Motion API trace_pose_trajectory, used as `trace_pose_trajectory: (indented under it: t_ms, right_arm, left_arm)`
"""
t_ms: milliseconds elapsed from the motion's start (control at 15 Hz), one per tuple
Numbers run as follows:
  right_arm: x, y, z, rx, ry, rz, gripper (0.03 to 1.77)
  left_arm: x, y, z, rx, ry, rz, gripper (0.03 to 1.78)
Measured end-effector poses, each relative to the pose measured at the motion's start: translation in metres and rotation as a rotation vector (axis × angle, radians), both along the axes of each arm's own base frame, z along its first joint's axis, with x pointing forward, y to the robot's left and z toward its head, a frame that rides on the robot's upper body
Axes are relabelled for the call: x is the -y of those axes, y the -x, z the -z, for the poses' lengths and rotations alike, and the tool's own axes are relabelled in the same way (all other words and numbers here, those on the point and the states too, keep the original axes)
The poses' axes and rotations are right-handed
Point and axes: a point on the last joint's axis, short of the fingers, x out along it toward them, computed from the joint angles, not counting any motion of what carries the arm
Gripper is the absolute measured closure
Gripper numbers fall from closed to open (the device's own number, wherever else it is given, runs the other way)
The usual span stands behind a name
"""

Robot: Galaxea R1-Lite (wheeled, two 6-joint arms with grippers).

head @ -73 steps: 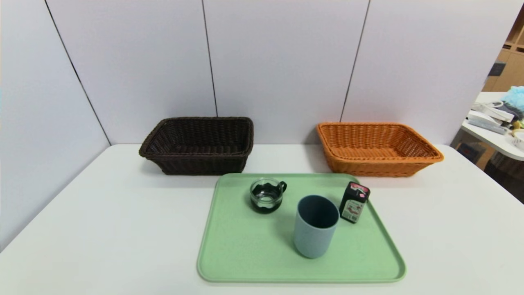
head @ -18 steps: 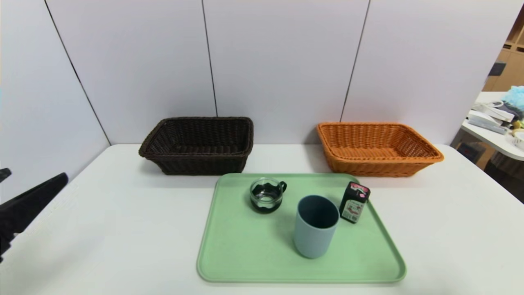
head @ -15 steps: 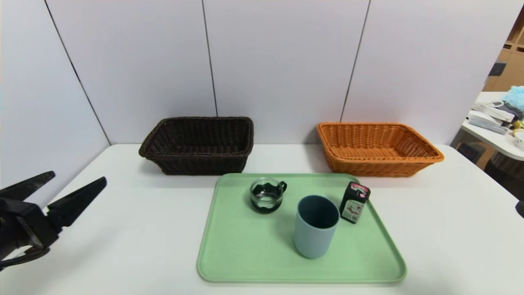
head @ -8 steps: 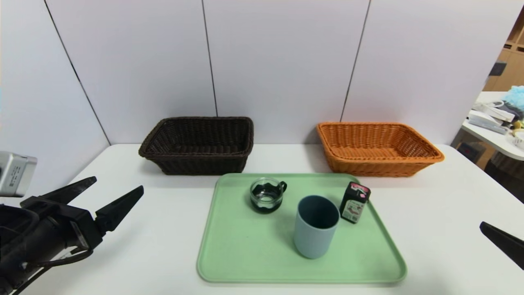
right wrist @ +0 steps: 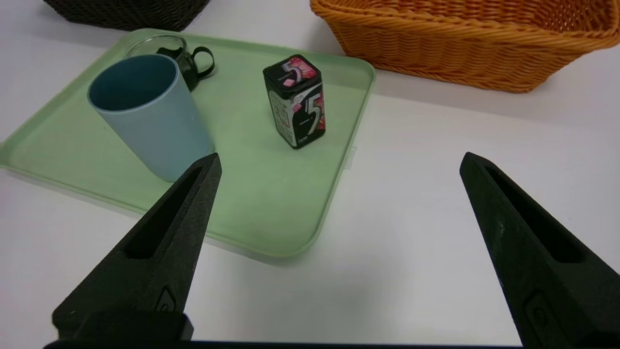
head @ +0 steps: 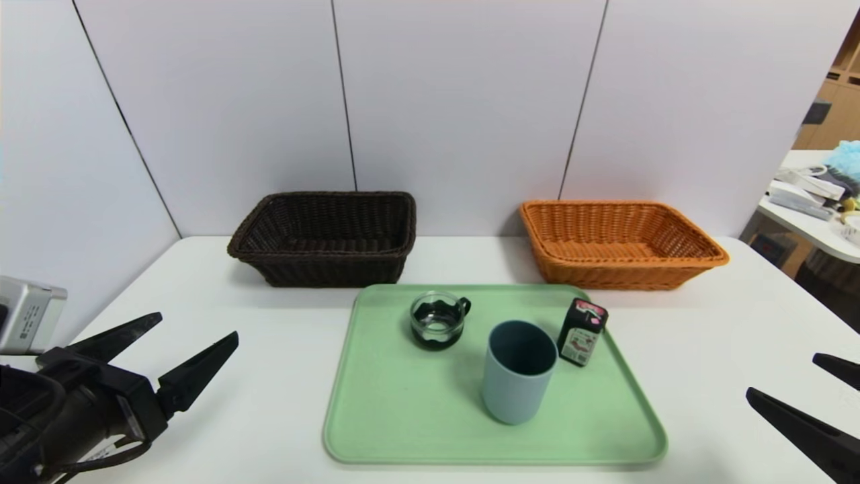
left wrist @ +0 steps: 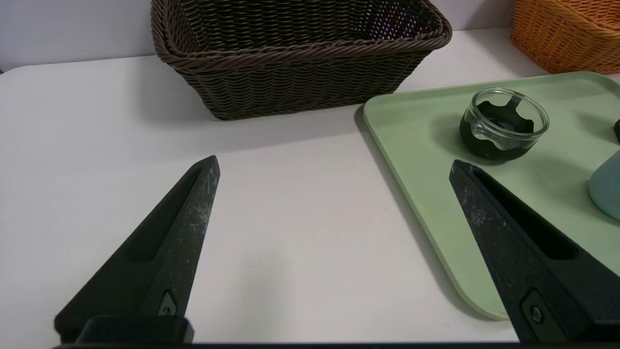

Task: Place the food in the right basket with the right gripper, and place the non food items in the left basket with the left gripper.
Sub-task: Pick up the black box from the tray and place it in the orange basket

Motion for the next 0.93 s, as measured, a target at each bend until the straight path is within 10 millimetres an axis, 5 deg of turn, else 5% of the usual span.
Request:
trace_pose_trajectory:
  t_ms: [533,933]
  right_arm:
    - [-0.014,-0.032,0.018,-0.036,-0.059,-0.050,0.10]
    - [-0.032,-0.036,0.040,-0.036,-0.069,-0.232,0.10]
  left_arm:
    - [-0.002,0.007,0.006,-0.010,-0.005,0.006,0.12]
    - [-0.003,0.013,0.009,-0.007,-0.004,0.007,0.12]
